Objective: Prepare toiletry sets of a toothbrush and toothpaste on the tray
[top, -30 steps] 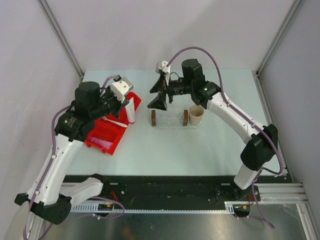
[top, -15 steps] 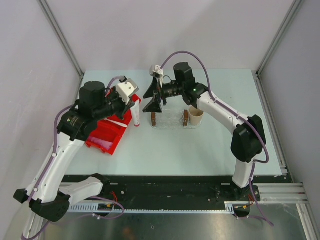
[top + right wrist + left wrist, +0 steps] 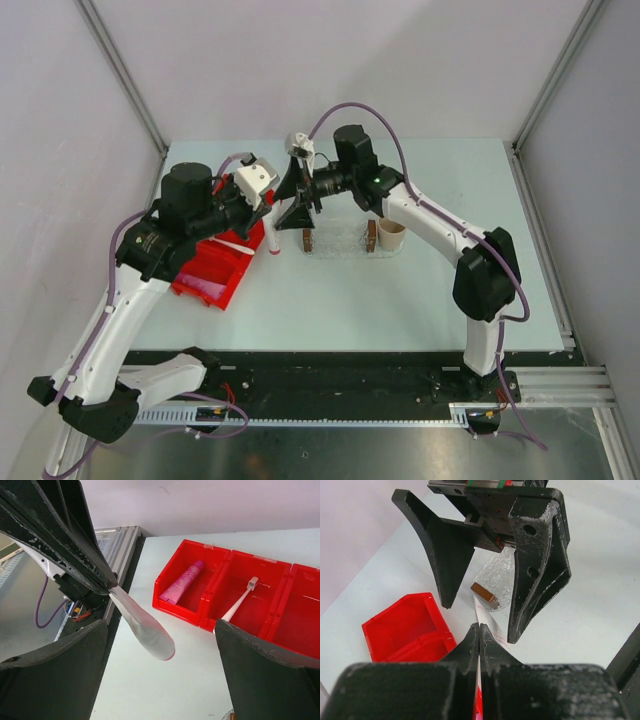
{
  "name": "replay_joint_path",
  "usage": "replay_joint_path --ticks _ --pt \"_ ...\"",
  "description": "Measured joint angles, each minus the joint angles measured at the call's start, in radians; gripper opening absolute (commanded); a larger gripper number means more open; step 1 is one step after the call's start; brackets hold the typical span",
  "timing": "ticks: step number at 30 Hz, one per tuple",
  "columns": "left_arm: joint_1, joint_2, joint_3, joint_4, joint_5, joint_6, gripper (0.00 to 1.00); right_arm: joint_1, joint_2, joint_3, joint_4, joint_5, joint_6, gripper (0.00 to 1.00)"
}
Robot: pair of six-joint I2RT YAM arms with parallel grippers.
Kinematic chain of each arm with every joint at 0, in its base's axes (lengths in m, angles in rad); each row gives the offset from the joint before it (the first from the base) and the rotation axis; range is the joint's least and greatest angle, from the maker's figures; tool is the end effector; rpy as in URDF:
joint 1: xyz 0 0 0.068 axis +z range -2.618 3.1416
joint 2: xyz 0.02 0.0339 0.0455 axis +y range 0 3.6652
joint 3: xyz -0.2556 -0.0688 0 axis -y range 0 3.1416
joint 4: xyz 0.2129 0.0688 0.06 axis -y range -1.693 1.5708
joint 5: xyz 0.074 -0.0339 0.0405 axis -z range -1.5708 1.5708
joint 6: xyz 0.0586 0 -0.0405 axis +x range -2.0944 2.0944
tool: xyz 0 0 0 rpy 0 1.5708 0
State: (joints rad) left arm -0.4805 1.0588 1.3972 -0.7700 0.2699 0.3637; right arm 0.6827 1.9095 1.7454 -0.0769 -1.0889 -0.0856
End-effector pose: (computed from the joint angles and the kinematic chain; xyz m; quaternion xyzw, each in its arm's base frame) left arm 0.1650 -0.1036 0.4090 0.4080 0.7315 -0.1443 0.5269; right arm 0.2954 0.3072 0.3548 -0.5486 0.5044 0.5448 0.3845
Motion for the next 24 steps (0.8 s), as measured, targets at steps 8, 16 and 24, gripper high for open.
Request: replay_joint_path --ticks 8,16,24 --pt "-0.002 0.0 0.0 0.0 0.0 0.0 0.0 0.018 0.017 0.033 -0.023 -0.006 -0.014 0.72" --pt "-0.002 0.0 0.0 0.0 -0.003 0.0 0.0 0.032 0.027 0.055 -0.032 -0.045 -0.023 0.35" --pt "-0.002 0.0 0.0 -0.004 -0.016 0.002 0.0 0.042 0.03 0.056 -0.075 -0.077 -0.043 0.0"
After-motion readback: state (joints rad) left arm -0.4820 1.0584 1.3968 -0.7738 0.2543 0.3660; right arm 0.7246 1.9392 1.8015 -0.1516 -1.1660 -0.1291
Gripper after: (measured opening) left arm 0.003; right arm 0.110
